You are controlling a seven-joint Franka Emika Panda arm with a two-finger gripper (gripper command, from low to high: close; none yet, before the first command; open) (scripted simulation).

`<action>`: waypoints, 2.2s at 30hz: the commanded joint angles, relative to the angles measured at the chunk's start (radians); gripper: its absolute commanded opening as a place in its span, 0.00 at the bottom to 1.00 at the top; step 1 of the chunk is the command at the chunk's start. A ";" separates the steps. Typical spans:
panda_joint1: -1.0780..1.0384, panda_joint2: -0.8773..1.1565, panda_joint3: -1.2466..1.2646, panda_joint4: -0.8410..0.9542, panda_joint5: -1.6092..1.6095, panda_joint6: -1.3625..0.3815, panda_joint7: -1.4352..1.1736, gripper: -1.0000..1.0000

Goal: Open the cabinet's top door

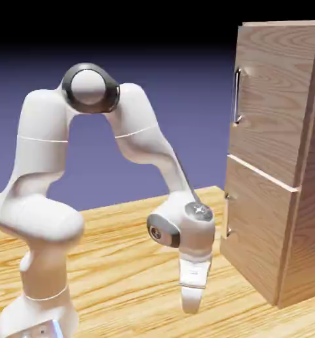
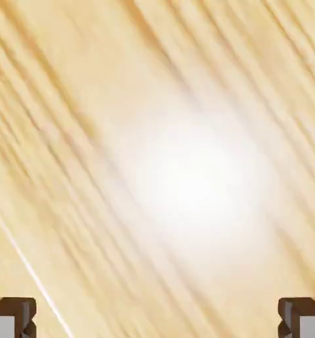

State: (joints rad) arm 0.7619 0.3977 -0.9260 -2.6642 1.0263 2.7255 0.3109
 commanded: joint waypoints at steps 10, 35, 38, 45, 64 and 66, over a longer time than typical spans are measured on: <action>0.281 0.363 -0.347 0.055 0.384 -0.117 -0.161 0.50; 0.965 1.245 -1.191 0.188 1.320 -0.401 -0.553 0.50; 0.897 1.227 -1.166 0.260 1.355 -0.394 -0.555 0.50; 0.876 1.193 -1.183 0.237 1.423 -0.518 -0.644 0.00; 0.850 0.905 -1.479 -0.025 1.266 -1.344 -1.021 0.00; 0.821 0.856 -1.504 -0.021 1.225 -1.431 -1.058 0.00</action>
State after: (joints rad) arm 1.5829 1.2539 -2.4297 -2.6854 2.2516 1.2933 -0.7468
